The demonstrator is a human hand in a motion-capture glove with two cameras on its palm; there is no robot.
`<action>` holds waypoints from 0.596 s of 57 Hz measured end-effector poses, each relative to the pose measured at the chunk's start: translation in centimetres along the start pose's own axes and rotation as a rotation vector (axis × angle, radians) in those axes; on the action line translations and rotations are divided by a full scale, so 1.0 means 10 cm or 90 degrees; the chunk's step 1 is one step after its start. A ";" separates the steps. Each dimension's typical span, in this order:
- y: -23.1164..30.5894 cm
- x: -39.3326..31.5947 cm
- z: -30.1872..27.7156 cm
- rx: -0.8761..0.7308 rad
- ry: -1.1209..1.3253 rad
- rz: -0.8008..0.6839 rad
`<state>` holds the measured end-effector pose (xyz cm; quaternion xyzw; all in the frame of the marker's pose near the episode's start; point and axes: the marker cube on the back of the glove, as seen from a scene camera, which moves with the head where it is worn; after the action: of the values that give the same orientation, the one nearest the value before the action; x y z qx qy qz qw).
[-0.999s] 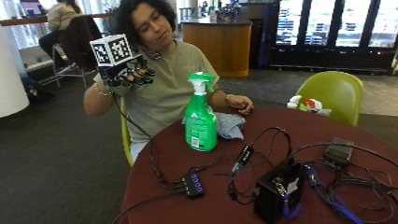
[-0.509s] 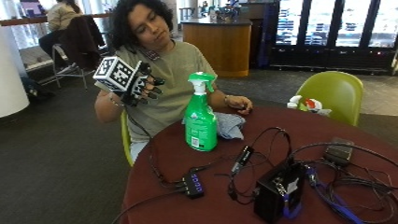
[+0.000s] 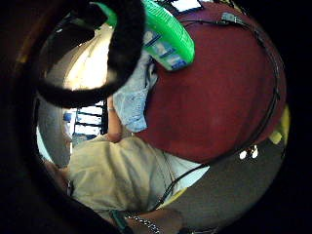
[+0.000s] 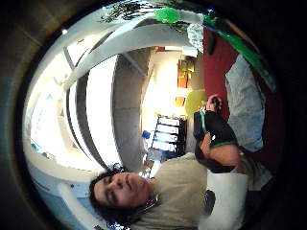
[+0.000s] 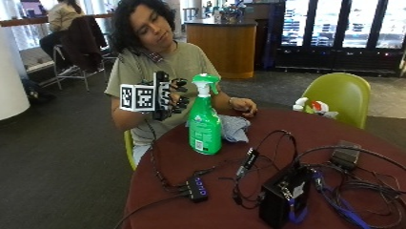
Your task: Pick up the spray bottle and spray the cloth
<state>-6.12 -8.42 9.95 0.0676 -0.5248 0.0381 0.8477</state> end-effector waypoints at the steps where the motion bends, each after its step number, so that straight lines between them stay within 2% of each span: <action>1: -0.04 0.00 0.01 0.012 0.002 0.001; 10: -0.33 0.03 0.00 0.140 0.005 -0.003; 15: -0.56 0.04 -0.02 0.266 0.007 -0.016; 20: -0.62 0.02 -0.02 0.261 0.013 0.019; 30: -0.81 0.06 0.01 0.332 0.073 -0.020; 34: -0.84 0.05 0.03 0.316 0.090 -0.019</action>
<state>-5.07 -16.75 9.88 0.2782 -0.4380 0.1577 0.8402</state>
